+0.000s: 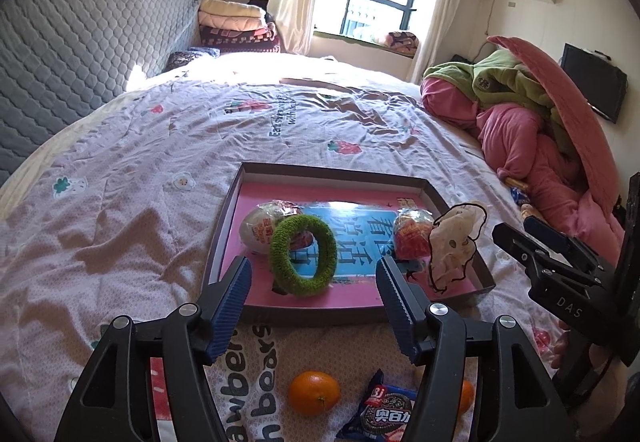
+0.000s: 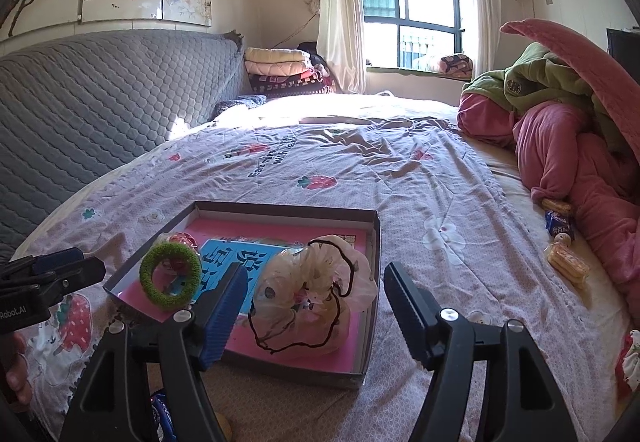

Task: Organize objects
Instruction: 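Withdraw both open grippers toward the Oreo pack and the oranges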

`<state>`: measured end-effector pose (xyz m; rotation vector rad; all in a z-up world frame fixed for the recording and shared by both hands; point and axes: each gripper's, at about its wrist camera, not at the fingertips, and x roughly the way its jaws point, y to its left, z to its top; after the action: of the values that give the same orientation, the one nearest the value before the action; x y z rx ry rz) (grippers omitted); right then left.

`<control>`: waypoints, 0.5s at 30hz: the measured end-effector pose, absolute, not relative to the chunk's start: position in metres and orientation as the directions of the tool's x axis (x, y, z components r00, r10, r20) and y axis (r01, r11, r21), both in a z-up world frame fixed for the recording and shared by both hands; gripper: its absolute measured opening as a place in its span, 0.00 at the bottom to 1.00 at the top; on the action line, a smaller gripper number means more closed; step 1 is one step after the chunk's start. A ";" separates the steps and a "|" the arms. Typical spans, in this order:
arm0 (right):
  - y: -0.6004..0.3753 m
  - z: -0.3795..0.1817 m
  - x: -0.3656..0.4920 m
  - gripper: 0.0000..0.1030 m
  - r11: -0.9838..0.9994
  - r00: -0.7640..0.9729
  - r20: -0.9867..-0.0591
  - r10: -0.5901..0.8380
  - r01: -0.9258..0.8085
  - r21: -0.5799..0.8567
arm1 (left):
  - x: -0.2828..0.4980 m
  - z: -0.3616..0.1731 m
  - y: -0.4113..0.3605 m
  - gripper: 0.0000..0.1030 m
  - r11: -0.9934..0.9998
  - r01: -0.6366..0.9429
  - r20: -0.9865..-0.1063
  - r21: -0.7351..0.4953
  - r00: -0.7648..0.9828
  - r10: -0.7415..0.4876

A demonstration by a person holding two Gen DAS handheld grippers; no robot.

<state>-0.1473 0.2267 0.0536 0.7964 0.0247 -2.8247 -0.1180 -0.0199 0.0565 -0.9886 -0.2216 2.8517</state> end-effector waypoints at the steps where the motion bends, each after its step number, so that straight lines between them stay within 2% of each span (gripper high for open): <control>1: 0.227 0.054 -0.145 0.68 -0.978 -0.835 -0.516 -0.193 0.203 0.038 | -0.115 0.058 -0.019 0.67 -0.983 -0.061 -0.606 -0.173 -0.780 0.155; 15: 0.228 0.061 -0.113 0.69 -0.980 -0.851 -0.490 -0.189 0.195 0.039 | -0.070 0.060 0.001 0.70 -0.983 -0.117 -0.609 -0.139 -0.773 0.178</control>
<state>-0.1126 0.2282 0.0610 0.7515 0.0178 -2.8444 -0.0705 0.0008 0.0596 -0.9817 -0.1399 2.8152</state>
